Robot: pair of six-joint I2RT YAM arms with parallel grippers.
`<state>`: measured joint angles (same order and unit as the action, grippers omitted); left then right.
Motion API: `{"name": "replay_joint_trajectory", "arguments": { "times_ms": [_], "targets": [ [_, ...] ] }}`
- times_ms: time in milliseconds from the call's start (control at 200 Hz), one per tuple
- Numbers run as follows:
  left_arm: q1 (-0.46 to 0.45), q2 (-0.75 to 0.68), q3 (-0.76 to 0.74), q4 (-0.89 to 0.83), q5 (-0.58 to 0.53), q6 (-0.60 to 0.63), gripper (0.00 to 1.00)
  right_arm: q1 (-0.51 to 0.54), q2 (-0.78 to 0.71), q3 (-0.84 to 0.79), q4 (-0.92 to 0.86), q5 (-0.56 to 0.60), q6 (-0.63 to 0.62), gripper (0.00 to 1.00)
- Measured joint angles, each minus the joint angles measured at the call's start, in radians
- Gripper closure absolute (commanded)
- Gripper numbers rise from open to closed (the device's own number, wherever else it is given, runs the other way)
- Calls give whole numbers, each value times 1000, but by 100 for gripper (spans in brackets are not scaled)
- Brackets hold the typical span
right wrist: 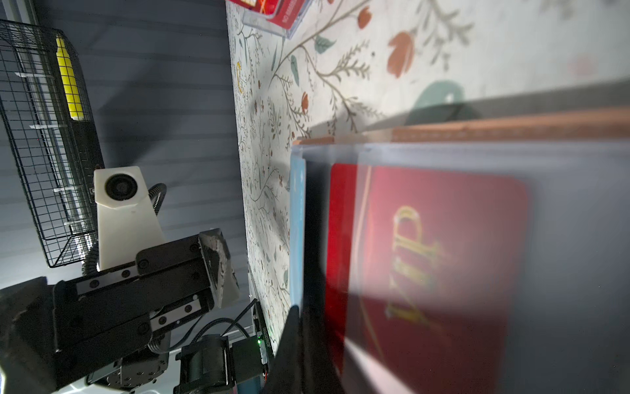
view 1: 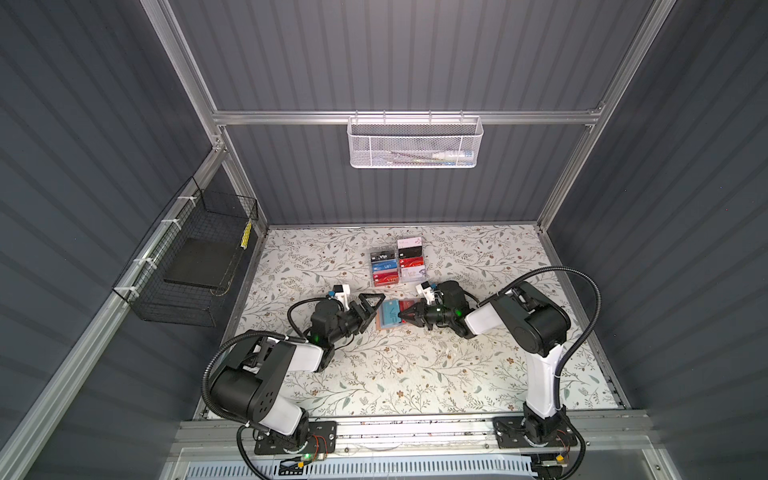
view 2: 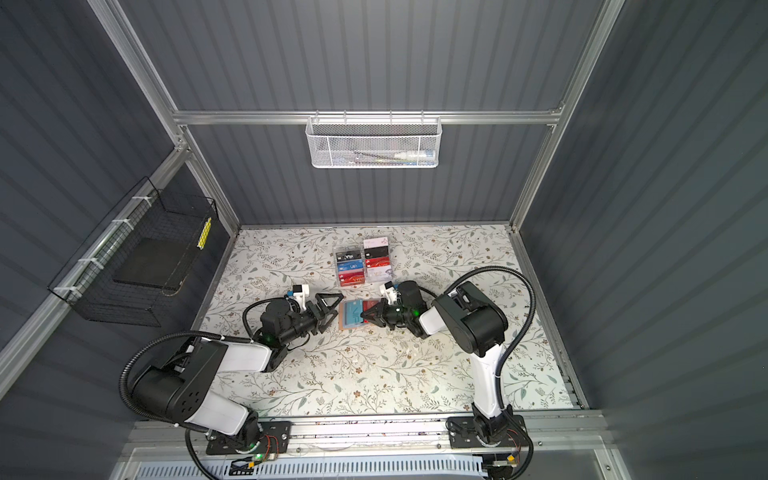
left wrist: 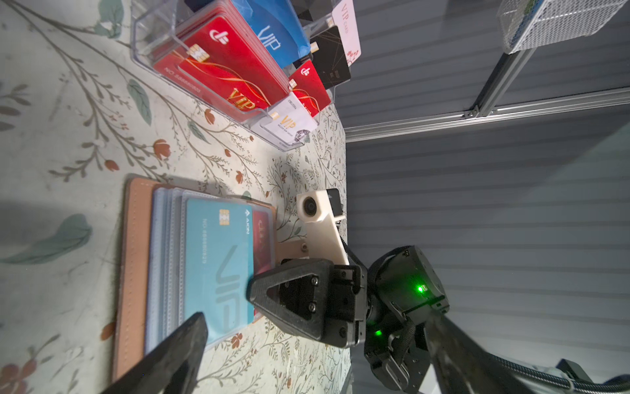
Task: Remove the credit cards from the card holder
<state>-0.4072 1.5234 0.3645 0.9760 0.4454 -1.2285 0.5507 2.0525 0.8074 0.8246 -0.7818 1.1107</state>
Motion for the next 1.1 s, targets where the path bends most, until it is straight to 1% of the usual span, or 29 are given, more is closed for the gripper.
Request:
{"name": "replay_joint_trajectory", "arguments": {
  "times_ms": [105, 410, 690, 755, 1011, 1101],
  "targets": [
    [-18, 5, 22, -42, -6, 14, 0, 5, 0, 0, 6, 0, 7, 100],
    [-32, 109, 27, -33, -11, 13, 0, 16, 0, 0, 18, 0, 12, 100],
    [-32, 157, 27, 33, -12, 13, 0, 19, 16, 8, 14, 0, 8, 100],
    [-32, 174, 27, 56, -15, 12, 0, 19, 17, 10, 12, 0, 7, 96],
    [-32, 222, 22, 130, -19, 2, 0, 18, 18, 16, 13, -1, 6, 91],
    [-32, 225, 18, 140, -21, 2, 0, 18, 20, 19, 18, -4, 6, 86]
  ]
}}
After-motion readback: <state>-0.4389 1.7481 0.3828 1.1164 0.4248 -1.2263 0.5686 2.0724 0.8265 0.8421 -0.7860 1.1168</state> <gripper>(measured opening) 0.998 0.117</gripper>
